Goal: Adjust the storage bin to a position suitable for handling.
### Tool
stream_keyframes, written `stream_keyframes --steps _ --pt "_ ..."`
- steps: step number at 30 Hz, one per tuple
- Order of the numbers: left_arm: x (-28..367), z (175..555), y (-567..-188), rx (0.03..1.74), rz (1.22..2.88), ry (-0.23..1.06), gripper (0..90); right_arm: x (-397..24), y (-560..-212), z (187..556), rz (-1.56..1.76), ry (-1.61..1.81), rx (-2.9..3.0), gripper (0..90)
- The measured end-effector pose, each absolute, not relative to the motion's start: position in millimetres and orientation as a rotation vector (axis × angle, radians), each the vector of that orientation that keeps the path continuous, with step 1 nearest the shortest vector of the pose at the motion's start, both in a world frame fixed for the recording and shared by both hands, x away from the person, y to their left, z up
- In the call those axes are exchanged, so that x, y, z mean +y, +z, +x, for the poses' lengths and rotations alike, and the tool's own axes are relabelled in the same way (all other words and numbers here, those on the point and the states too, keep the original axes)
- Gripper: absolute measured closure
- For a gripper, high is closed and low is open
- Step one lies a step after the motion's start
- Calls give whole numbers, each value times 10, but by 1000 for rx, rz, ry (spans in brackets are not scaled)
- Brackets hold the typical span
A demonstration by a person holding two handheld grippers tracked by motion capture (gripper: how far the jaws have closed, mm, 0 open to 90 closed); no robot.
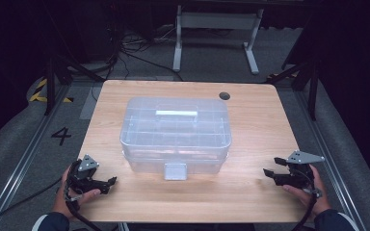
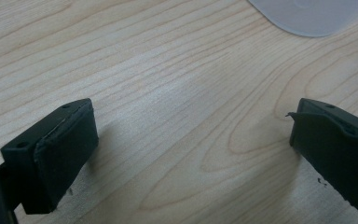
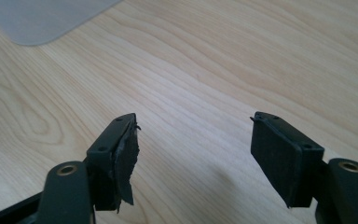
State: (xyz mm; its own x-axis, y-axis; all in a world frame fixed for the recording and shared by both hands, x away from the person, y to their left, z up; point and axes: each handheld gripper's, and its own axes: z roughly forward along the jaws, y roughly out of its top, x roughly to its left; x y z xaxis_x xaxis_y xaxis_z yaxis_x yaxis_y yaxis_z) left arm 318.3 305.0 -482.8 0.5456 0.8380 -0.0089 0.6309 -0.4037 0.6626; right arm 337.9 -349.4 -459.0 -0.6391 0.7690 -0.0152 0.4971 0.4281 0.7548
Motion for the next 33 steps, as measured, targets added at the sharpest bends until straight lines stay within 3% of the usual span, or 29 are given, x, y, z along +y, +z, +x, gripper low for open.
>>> stream_keyframes --steps 33 --pt "3080 3152 -4822 1191 2146 449 68 -2972 -3675 3619 821 1196 2251 368"
